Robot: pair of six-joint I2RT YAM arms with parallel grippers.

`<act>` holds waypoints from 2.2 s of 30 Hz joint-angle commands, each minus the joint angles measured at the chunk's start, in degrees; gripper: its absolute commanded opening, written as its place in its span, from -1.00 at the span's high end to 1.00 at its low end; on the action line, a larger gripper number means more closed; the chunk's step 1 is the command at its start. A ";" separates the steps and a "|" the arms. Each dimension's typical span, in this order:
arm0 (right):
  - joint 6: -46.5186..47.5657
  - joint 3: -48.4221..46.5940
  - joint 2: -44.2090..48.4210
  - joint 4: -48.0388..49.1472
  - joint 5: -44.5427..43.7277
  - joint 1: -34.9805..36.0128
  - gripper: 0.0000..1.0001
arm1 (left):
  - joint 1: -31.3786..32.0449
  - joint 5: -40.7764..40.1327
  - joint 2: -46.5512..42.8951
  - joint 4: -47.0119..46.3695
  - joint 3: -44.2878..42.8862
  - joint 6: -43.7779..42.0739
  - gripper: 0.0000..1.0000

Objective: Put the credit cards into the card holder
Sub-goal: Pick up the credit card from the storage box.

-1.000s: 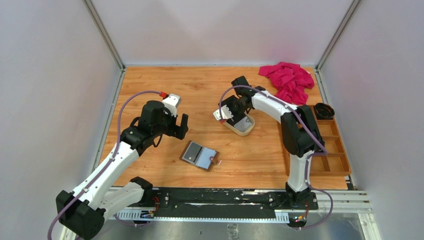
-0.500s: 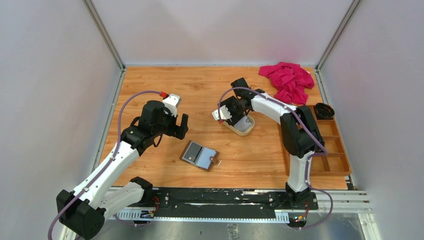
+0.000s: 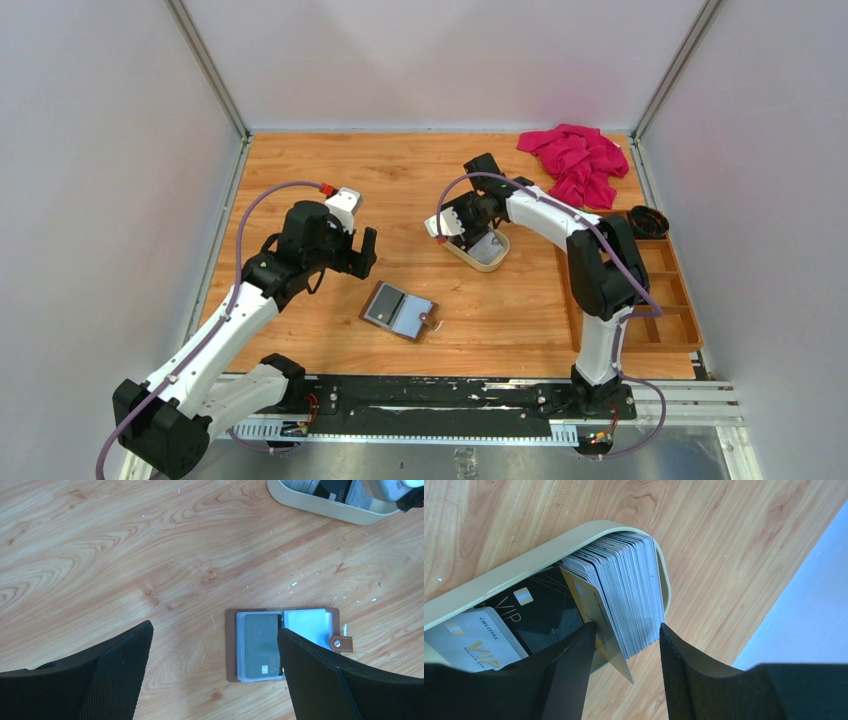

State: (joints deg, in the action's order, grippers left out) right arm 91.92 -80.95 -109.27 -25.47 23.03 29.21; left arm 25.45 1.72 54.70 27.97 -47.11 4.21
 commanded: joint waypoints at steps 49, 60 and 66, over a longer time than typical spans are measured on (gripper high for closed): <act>2.32 1.60 8.36 -12.99 6.76 -1.54 1.00 | -0.67 0.28 0.69 -0.38 0.88 -1.04 -1.00; -0.51 3.62 12.48 -13.46 9.82 -3.88 1.00 | -0.67 0.39 0.84 -0.44 0.88 -1.13 -1.00; 1.29 6.29 15.50 -13.46 13.26 -5.66 1.00 | -0.67 0.63 0.93 -0.44 0.88 -1.22 -1.00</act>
State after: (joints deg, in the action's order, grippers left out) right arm 92.36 -76.73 -96.51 -36.77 32.21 25.15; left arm 25.26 1.78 55.29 27.97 -46.89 4.01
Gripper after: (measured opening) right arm 0.008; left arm 0.999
